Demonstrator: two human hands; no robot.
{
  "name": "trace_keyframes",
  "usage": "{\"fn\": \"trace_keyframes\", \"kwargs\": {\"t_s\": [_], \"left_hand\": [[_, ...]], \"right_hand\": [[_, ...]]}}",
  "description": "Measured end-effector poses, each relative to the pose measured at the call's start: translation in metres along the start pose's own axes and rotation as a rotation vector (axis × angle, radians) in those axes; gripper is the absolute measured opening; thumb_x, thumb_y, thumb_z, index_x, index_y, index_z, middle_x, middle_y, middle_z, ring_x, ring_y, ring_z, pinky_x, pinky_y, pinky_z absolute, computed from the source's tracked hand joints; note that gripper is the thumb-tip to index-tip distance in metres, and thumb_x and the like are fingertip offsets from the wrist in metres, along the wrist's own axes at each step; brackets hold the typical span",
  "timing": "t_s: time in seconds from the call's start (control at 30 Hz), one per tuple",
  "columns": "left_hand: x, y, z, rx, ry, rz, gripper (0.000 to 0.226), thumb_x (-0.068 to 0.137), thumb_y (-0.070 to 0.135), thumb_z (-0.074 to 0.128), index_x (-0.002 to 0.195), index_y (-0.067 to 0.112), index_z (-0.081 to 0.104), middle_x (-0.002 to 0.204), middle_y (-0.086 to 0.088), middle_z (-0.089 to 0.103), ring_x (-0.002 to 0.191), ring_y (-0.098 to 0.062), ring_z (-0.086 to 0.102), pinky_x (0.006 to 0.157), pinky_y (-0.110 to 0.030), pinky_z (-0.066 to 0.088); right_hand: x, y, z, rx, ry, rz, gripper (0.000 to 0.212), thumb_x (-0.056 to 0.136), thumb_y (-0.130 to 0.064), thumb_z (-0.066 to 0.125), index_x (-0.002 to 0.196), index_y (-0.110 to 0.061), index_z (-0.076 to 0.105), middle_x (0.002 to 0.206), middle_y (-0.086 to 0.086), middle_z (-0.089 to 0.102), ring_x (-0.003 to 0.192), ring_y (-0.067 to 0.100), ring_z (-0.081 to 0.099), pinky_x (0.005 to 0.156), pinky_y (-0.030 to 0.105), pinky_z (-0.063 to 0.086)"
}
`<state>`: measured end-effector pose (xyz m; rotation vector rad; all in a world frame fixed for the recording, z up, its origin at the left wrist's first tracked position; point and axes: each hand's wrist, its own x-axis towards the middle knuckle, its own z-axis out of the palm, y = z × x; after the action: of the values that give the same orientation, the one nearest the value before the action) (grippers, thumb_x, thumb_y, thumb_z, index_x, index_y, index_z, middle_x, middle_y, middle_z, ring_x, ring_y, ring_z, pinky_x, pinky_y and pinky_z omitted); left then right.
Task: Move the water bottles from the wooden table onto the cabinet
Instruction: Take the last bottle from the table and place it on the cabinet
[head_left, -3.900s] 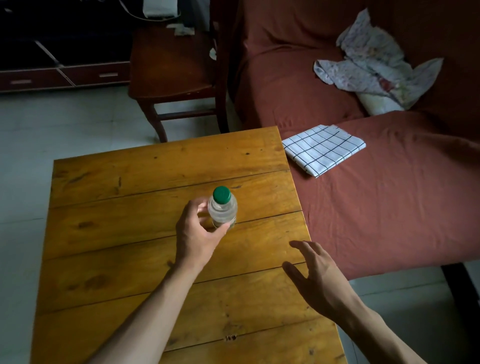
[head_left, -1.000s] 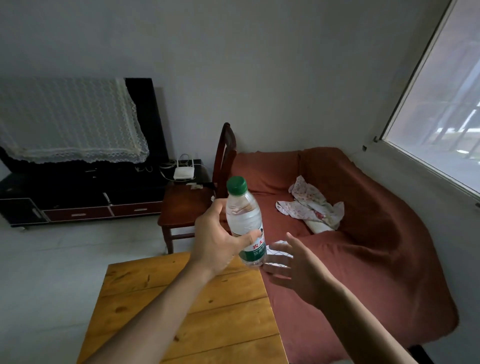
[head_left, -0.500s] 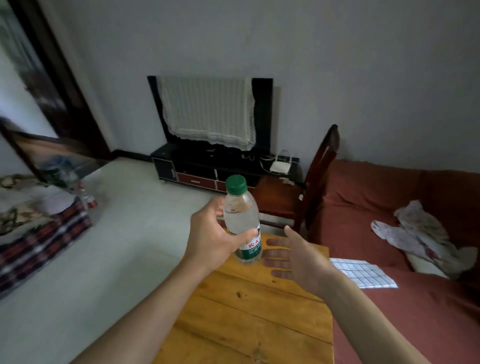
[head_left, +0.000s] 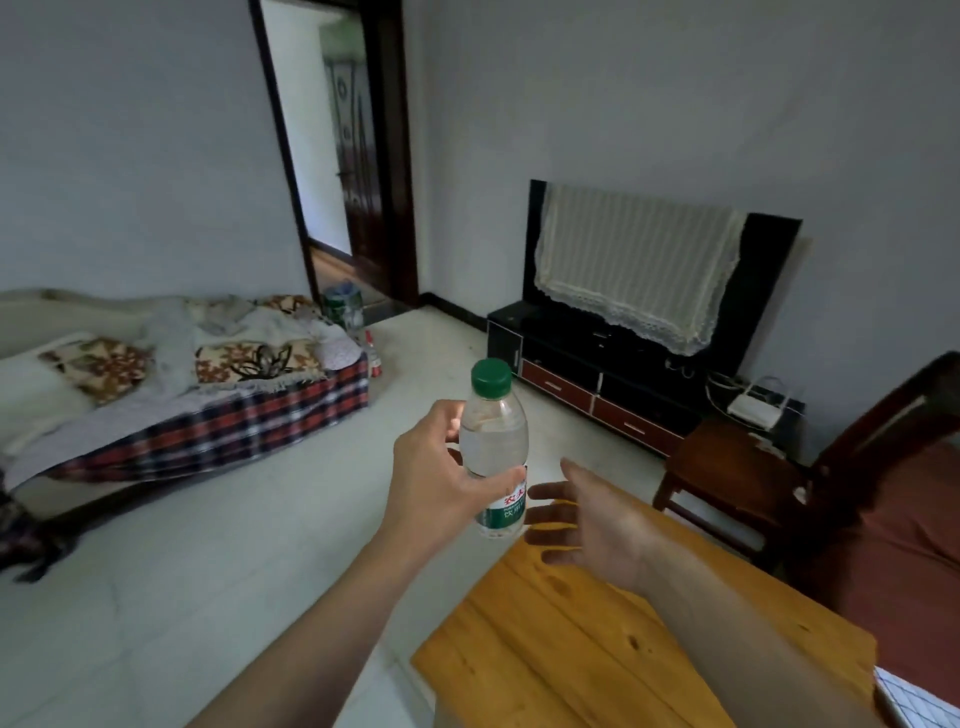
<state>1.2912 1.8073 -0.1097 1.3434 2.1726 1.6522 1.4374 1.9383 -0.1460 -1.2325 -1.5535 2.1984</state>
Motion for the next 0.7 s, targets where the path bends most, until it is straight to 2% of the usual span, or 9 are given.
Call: {"fn": "trace_keyframes", "kwargs": {"t_s": [0.17,0.3,0.43,0.57,0.7], "left_hand": [[-0.012,-0.041,-0.071,0.066,0.118,-0.088,0.065,0.059,0.042,0.088,0.114,0.026,0.058,0.101,0.011,0.066,0.094,-0.007,0.064,0.075,-0.017,0.056],[-0.029,-0.059,-0.122,0.125,0.233,-0.139,0.058,0.060,0.038,0.089,0.106,0.032,0.055,0.096,0.018,0.063,0.089,-0.001,0.062,0.066,-0.009,0.050],[-0.044,-0.072,-0.162,0.191,0.348,-0.172,0.063,0.059,0.036,0.091,0.110,0.032,0.054,0.098,0.022,0.060,0.089,0.002,0.061,0.067,-0.008,0.051],[-0.055,-0.082,-0.187,0.243,0.456,-0.241,0.064,0.060,0.030,0.091,0.114,0.024,0.058,0.102,0.016,0.063,0.090,0.001,0.062,0.066,-0.009,0.052],[-0.067,-0.084,-0.197,0.314,0.573,-0.301,0.065,0.060,0.031,0.092,0.114,0.027,0.057,0.105,0.014,0.065,0.094,0.002,0.062,0.069,-0.008,0.050]], "right_hand": [[0.028,0.000,0.087,-0.087,-0.100,0.060,0.059,0.099,-0.059,0.037,0.120,-0.011,0.063,0.118,0.018,0.068,0.109,0.034,0.065,0.098,0.047,0.052],[0.042,-0.001,0.147,-0.171,-0.234,0.089,0.059,0.098,-0.060,0.038,0.119,-0.012,0.063,0.118,0.018,0.068,0.109,0.034,0.066,0.094,0.045,0.053],[0.053,-0.005,0.194,-0.273,-0.347,0.101,0.058,0.098,-0.060,0.039,0.118,-0.012,0.064,0.115,0.017,0.070,0.104,0.033,0.068,0.089,0.045,0.056],[0.068,-0.004,0.232,-0.355,-0.482,0.125,0.059,0.097,-0.062,0.039,0.118,-0.012,0.065,0.120,0.018,0.069,0.103,0.032,0.069,0.093,0.046,0.055],[0.087,-0.004,0.260,-0.412,-0.635,0.165,0.059,0.095,-0.064,0.041,0.116,-0.015,0.066,0.120,0.017,0.068,0.106,0.033,0.069,0.092,0.048,0.056]]}}
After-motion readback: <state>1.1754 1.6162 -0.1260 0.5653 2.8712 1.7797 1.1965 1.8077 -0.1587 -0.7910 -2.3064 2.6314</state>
